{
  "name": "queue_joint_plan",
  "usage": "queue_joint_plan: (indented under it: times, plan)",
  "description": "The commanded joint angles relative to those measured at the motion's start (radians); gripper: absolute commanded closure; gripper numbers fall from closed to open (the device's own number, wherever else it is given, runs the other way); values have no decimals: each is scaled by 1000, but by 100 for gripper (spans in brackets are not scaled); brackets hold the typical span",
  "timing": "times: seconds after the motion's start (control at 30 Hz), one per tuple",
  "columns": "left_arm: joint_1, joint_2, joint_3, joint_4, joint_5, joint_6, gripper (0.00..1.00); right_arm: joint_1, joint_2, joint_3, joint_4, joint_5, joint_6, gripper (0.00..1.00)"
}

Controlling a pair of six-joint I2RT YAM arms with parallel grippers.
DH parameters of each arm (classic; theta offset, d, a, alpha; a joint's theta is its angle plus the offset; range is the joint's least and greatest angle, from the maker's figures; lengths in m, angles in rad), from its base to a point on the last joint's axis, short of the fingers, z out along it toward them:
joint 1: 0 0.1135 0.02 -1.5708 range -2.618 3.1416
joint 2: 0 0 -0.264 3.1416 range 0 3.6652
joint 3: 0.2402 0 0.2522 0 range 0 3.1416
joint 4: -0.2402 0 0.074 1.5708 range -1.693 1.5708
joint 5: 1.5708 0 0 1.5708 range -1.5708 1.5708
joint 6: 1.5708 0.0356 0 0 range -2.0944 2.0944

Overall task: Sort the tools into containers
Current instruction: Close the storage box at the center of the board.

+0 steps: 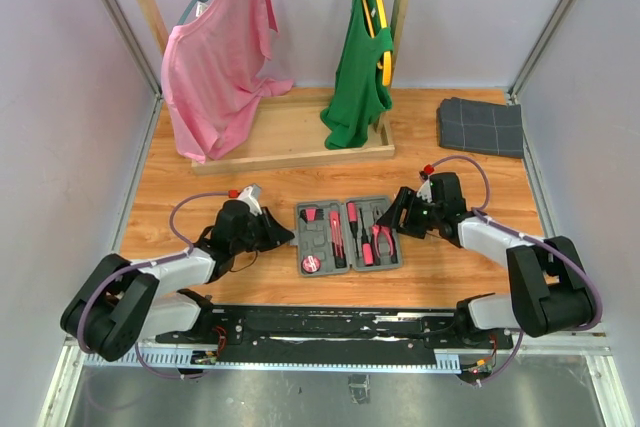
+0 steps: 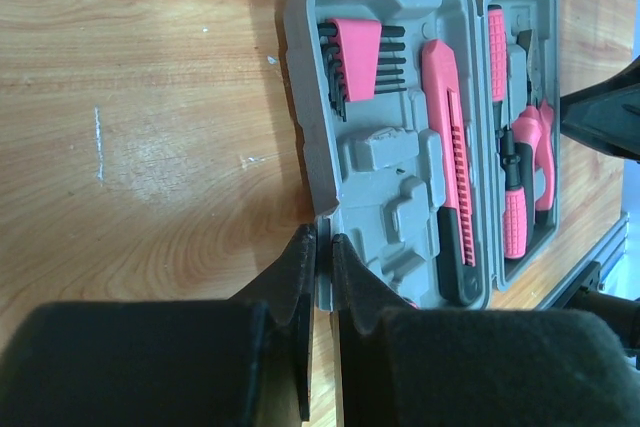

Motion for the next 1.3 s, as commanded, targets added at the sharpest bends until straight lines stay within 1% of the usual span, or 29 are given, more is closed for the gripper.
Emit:
queue_joint_plan:
  times: [0.0, 0.27, 0.67, 0.8, 1.0, 1.27]
  plan:
    - [-24, 39, -21, -25, -22, 6, 99, -15, -9, -8, 21, -64, 7, 37]
    - [-28, 65, -22, -2, -21, 10, 99, -16, -53, 2, 44, -175, -11, 38]
    - [-37, 129, -13, 75, -13, -14, 99, -15, -162, 51, -89, -183, -29, 39]
    - [-63, 153, -2, 95, -21, -27, 100, -14, -193, 80, -128, -195, -37, 39]
    - [-149, 198, 37, 114, -53, -51, 100, -5, -220, 127, -161, -221, -35, 39]
    - [-202, 262, 67, 153, -64, -79, 99, 37, -249, 167, -183, -209, -37, 39]
